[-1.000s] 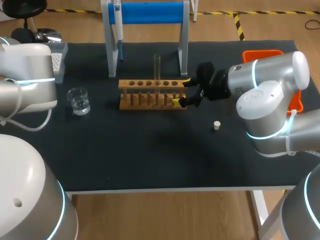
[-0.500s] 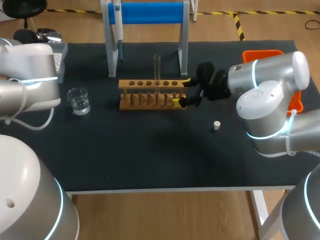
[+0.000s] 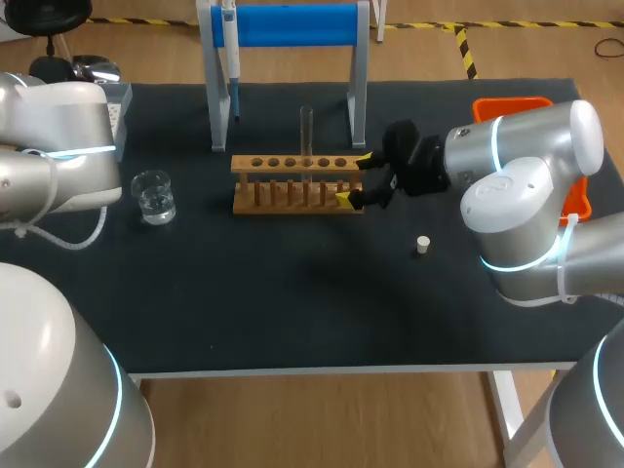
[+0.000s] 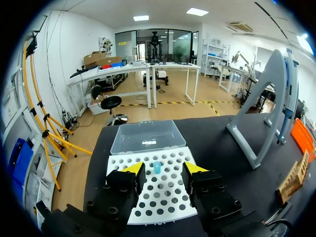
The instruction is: Invert the test tube, pick up the pipette, mount the tip to pipette, aspirate from beaker and dispense into the tube, eject the tip, return the pipette, and cap with the stopper.
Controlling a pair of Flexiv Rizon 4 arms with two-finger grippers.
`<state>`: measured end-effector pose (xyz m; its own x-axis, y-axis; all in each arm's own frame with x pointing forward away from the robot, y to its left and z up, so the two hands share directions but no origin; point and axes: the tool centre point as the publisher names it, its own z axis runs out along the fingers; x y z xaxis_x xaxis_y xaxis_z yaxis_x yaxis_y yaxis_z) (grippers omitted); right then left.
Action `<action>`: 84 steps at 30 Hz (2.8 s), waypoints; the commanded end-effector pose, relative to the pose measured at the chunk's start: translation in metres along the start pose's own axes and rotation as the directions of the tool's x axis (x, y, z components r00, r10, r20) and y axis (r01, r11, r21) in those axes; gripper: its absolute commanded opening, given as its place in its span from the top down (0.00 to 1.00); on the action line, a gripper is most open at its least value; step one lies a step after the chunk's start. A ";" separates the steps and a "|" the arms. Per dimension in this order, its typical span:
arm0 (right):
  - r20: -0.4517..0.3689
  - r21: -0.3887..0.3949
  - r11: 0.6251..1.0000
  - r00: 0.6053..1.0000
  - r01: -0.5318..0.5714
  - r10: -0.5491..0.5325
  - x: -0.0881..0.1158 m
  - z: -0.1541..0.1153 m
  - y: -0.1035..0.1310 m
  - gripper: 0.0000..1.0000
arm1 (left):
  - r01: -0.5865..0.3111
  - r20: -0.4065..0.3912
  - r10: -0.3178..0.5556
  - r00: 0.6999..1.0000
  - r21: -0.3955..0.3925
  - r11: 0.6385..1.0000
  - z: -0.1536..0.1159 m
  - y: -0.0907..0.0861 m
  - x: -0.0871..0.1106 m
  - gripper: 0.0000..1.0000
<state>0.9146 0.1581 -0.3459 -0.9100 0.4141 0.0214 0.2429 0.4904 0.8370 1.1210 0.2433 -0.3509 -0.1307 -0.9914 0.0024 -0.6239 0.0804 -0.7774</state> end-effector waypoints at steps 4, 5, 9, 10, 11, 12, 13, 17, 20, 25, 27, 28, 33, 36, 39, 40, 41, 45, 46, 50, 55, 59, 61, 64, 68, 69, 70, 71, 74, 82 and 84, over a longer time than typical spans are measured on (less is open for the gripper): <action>-0.002 -0.002 1.000 1.000 0.000 0.000 0.000 -0.001 -0.001 0.00 | -0.001 0.000 0.001 1.000 0.001 1.000 0.013 -0.001 -0.003 0.54; -0.002 -0.002 1.000 1.000 0.000 0.000 0.000 -0.001 -0.001 0.00 | 0.000 -0.001 0.000 1.000 0.000 1.000 0.014 -0.001 -0.003 0.53; -0.002 -0.002 1.000 1.000 0.000 0.000 0.000 -0.001 -0.001 0.00 | 0.004 -0.002 -0.004 1.000 0.000 1.000 0.017 -0.001 -0.006 0.55; -0.002 -0.002 1.000 1.000 0.000 0.000 0.000 -0.001 -0.001 0.00 | 0.005 -0.002 -0.005 1.000 0.000 1.000 0.018 -0.001 -0.006 0.56; -0.002 -0.002 1.000 1.000 0.000 0.000 0.000 -0.001 -0.001 0.00 | 0.005 -0.002 -0.005 1.000 0.000 1.000 0.018 -0.002 -0.007 0.58; -0.002 -0.002 1.000 1.000 0.000 0.000 0.000 -0.001 -0.001 0.00 | 0.006 -0.002 -0.006 1.000 0.000 1.000 0.019 -0.002 -0.007 0.60; -0.002 -0.002 1.000 1.000 0.000 0.000 0.000 -0.001 -0.001 0.00 | 0.007 -0.002 -0.007 1.000 -0.001 1.000 0.020 -0.002 -0.008 0.60; -0.002 -0.002 1.000 1.000 0.000 0.000 0.000 -0.001 -0.001 0.00 | 0.010 -0.001 -0.010 1.000 -0.001 1.000 0.022 -0.002 -0.009 0.61; -0.002 -0.002 1.000 1.000 0.000 0.000 0.000 -0.001 -0.001 0.00 | 0.011 -0.001 -0.012 1.000 -0.002 1.000 0.024 -0.002 -0.010 0.62; -0.002 -0.002 1.000 1.000 0.000 0.000 0.000 -0.001 -0.001 0.00 | 0.013 -0.001 -0.013 1.000 -0.003 1.000 0.025 -0.002 -0.011 0.62; -0.002 -0.002 1.000 1.000 0.000 0.000 0.000 -0.001 -0.001 0.00 | 0.014 -0.002 -0.014 1.000 -0.003 1.000 0.026 -0.002 -0.012 0.62; -0.002 -0.002 1.000 1.000 0.000 0.000 0.000 -0.001 -0.001 0.00 | 0.014 -0.002 -0.014 1.000 -0.003 1.000 0.026 -0.002 -0.012 0.62; -0.002 -0.002 1.000 1.000 0.000 0.000 0.000 -0.001 -0.001 0.00 | 0.013 -0.003 -0.013 1.000 -0.005 1.000 0.027 -0.002 -0.012 0.62; -0.002 -0.002 1.000 1.000 0.000 0.000 0.000 -0.001 -0.001 0.00 | 0.013 -0.004 -0.013 1.000 -0.006 1.000 0.027 -0.002 -0.012 0.62; -0.002 -0.002 1.000 1.000 0.000 0.000 0.000 -0.001 -0.001 0.00 | 0.013 -0.003 -0.013 1.000 -0.008 1.000 0.027 -0.001 -0.011 0.63; -0.002 -0.002 1.000 1.000 0.000 0.000 0.000 -0.001 -0.001 0.00 | 0.013 -0.003 -0.013 1.000 -0.008 1.000 0.027 -0.001 -0.011 0.64; -0.002 -0.002 1.000 1.000 0.000 0.000 0.000 -0.001 -0.001 0.00 | 0.013 -0.003 -0.013 1.000 -0.009 1.000 0.027 -0.001 -0.011 0.64; -0.002 -0.002 1.000 1.000 0.000 0.000 0.000 -0.001 -0.001 0.00 | 0.013 -0.003 -0.013 1.000 -0.010 1.000 0.027 -0.001 -0.011 0.66; -0.002 -0.002 1.000 1.000 0.000 0.000 0.000 -0.001 -0.001 0.00 | 0.013 -0.003 -0.013 1.000 -0.010 1.000 0.027 -0.001 -0.011 0.67; -0.002 -0.002 1.000 1.000 0.000 0.000 0.000 -0.001 -0.001 0.00 | 0.013 -0.003 -0.013 1.000 -0.014 1.000 0.027 0.000 -0.011 0.71; -0.002 -0.002 1.000 1.000 0.000 0.000 0.000 -0.001 -0.001 0.00 | 0.013 -0.004 -0.013 1.000 -0.016 1.000 0.027 0.000 -0.010 0.78; -0.002 -0.002 1.000 1.000 0.000 0.000 0.000 -0.001 -0.001 0.00 | 0.012 -0.004 -0.012 1.000 -0.018 1.000 0.027 0.001 -0.009 0.82; -0.002 -0.002 1.000 1.000 0.000 0.000 0.000 -0.001 -0.001 0.00 | 0.013 -0.004 -0.013 1.000 -0.019 1.000 0.027 0.001 -0.009 0.82; -0.002 -0.002 1.000 1.000 0.000 0.000 0.000 -0.001 -0.001 0.00 | 0.011 -0.004 -0.011 1.000 -0.021 1.000 0.027 0.001 -0.009 0.86; -0.002 -0.002 1.000 1.000 0.000 0.000 0.000 -0.001 -0.001 0.00 | 0.012 -0.004 -0.012 1.000 -0.022 1.000 0.027 0.001 -0.008 0.98; -0.002 -0.002 1.000 1.000 0.000 0.000 0.000 -0.001 -0.001 0.00 | 0.012 -0.004 -0.012 1.000 -0.022 1.000 0.027 0.001 -0.008 0.99; -0.002 -0.002 1.000 1.000 0.000 0.000 0.000 -0.001 -0.001 0.00 | 0.013 -0.004 -0.013 1.000 -0.022 1.000 0.027 0.001 -0.008 1.00; -0.002 -0.002 1.000 1.000 0.000 0.000 0.000 -0.001 -0.001 0.00 | 0.013 -0.004 -0.013 1.000 -0.022 1.000 0.027 0.001 -0.008 1.00; -0.002 -0.002 1.000 1.000 0.000 0.000 0.000 -0.001 -0.001 0.00 | 0.013 -0.004 -0.014 1.000 -0.022 1.000 0.027 0.001 -0.009 1.00; -0.002 -0.002 1.000 1.000 0.000 0.000 0.000 -0.001 -0.001 0.00 | 0.014 -0.001 -0.015 1.000 -0.019 1.000 0.026 0.000 -0.009 1.00; -0.002 -0.002 1.000 1.000 0.000 0.000 0.000 -0.001 -0.001 0.00 | 0.015 0.002 -0.015 1.000 -0.018 1.000 0.024 0.000 -0.009 1.00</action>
<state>0.9146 0.1581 -0.3459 -0.9100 0.4141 0.0214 0.2429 0.4904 0.8370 1.1414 0.2498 -0.3664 -0.1231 -0.9923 0.0142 -0.6402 0.0685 -0.7651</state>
